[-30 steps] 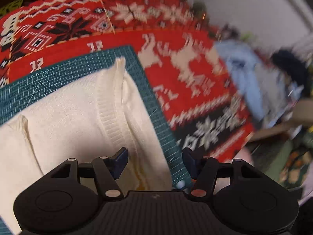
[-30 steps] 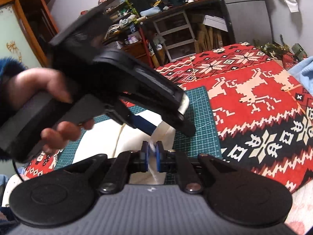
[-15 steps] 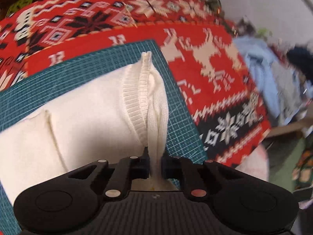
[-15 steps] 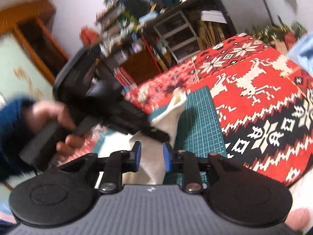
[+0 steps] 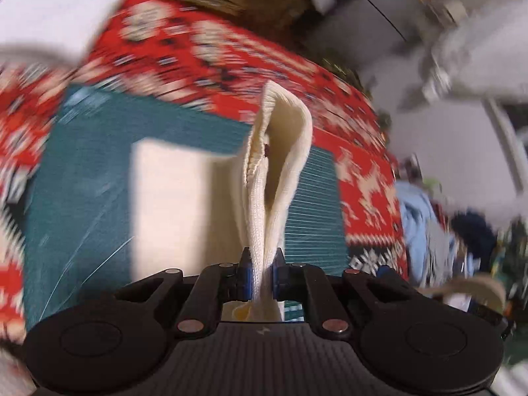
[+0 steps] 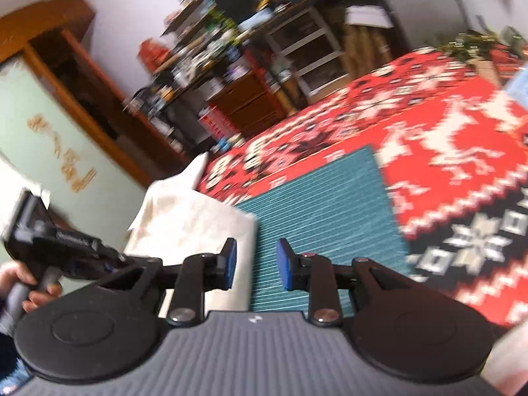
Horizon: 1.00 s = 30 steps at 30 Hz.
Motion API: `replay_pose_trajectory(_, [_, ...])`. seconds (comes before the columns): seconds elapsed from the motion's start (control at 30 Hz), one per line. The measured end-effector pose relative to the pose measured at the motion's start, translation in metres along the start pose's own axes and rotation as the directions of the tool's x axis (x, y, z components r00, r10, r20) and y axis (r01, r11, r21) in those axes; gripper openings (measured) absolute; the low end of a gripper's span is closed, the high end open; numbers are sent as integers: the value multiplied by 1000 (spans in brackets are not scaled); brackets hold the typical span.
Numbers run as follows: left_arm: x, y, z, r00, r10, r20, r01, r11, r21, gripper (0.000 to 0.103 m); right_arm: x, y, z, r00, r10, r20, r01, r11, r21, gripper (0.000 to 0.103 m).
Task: Fold clothes
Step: 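Grasp the ribbed armhole edge with both grippers and lift it, then fold the held ribbed edge over onto the vest body with both grippers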
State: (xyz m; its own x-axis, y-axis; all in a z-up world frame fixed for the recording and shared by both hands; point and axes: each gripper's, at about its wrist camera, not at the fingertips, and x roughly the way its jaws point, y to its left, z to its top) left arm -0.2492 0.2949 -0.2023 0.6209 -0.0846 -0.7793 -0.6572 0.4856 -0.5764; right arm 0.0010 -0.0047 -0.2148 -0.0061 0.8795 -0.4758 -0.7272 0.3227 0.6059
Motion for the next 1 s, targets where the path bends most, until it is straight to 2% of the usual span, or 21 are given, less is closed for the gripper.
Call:
replay_pose_trajectory(0.13, [17,67,-20,996,-94,15,95,984,-153,10,36,32,-3,995,45,-85,-50,997,-62,30])
replay_pose_trajectory(0.27, [38,103,-32,978,-207,37,210,948,-239,11,67,57,-13,983,56,-173,-71,994,-82,30])
replay_pose_trajectory(0.33, [40,112,-33,965,-257,57,263,930,-257,11,75,68,-19,979,45,-201,-67,992,-104,30])
replay_pose_trajectory(0.4, [39,112,-33,961,-271,58,277,929,-245,15,80,76,-24,976,34,-217,-60,992,-113,30])
replay_pose_trajectory(0.47, [37,110,-34,957,-287,45,289,930,-227,23,81,80,-27,973,31,-228,-59,992,-115,30])
replay_pose_trajectory(0.53, [34,109,-36,951,-307,31,306,930,-204,39,81,83,-30,970,36,-239,-66,991,-118,30])
replay_pose_trajectory(0.6, [33,104,-39,956,-293,11,291,943,-164,41,83,87,-33,966,28,-256,-64,989,-135,27])
replay_pose_trajectory(0.67, [33,100,-42,963,-269,-6,266,957,-118,33,87,92,-36,960,11,-280,-59,985,-163,16])
replay_pose_trajectory(0.7, [33,98,-43,968,-251,-11,249,964,-92,18,90,94,-38,955,4,-296,-59,982,-178,14])
replay_pose_trajectory(0.73, [34,100,-44,968,-252,-11,249,963,-98,14,94,96,-40,950,-5,-313,-59,979,-194,14])
replay_pose_trajectory(0.83, [36,111,-45,961,-275,1,272,950,-157,12,100,97,-51,931,-57,-361,-33,970,-240,13])
replay_pose_trajectory(0.93, [35,122,-47,957,-289,16,286,935,-212,12,97,85,-60,917,-86,-389,-7,973,-232,13])
replay_pose_trajectory(1.0, [34,126,-50,956,-294,16,290,930,-227,12,94,77,-65,910,-95,-403,2,975,-224,8])
